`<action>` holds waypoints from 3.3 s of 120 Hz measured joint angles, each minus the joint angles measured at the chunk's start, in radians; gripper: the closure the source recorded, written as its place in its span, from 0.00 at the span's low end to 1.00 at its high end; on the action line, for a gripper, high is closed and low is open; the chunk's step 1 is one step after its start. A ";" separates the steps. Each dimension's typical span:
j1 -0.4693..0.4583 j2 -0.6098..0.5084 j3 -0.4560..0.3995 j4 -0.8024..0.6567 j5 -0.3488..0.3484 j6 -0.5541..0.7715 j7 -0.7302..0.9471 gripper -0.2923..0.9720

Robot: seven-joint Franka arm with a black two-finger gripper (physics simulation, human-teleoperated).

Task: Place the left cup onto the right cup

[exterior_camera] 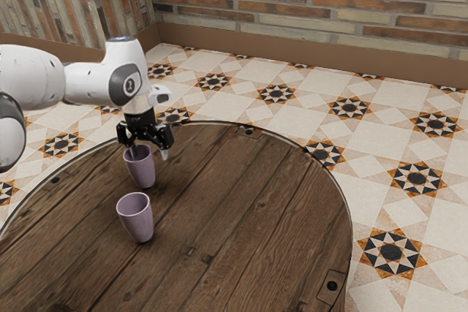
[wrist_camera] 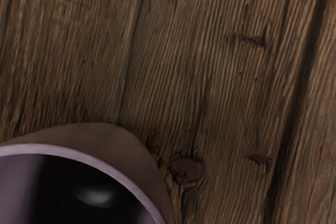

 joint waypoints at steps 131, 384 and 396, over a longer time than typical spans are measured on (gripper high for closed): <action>-0.009 -0.113 0.003 -0.055 0.017 -0.004 -0.026 0.84; -0.178 -0.547 0.000 -0.495 0.055 -0.083 -0.694 0.85; -0.177 -0.547 0.000 -0.504 0.053 -0.075 -0.701 0.85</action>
